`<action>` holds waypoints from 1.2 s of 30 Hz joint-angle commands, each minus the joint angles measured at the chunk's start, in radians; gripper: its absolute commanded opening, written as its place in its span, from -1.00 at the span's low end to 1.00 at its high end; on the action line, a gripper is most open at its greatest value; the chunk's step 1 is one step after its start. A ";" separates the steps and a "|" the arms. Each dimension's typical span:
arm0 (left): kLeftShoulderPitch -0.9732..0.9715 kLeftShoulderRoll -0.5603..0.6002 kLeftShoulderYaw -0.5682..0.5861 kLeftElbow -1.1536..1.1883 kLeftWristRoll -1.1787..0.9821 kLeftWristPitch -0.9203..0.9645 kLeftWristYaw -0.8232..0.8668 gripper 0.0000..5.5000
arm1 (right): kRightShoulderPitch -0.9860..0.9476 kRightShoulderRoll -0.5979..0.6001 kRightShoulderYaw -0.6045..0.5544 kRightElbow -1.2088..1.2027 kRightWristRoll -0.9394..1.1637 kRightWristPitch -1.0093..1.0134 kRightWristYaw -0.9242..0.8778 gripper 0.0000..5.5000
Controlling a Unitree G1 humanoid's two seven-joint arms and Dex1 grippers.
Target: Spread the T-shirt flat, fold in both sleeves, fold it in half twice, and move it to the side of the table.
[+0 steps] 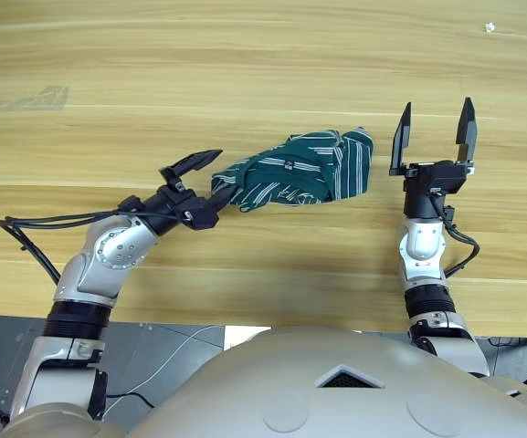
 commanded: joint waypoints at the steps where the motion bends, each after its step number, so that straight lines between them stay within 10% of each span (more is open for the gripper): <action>1: -0.005 0.009 -0.011 0.014 0.037 -0.011 0.011 0.29 | -0.003 0.003 0.002 0.006 -0.002 0.004 -0.005 0.41; 22: -0.047 -0.006 -0.044 0.055 0.132 -0.015 0.073 0.29 | -0.006 0.005 0.005 0.012 -0.004 0.003 -0.015 0.41; 36: -0.057 -0.007 -0.061 0.061 0.123 -0.017 0.084 -0.45 | -0.017 0.009 0.011 0.023 -0.009 0.003 -0.017 0.42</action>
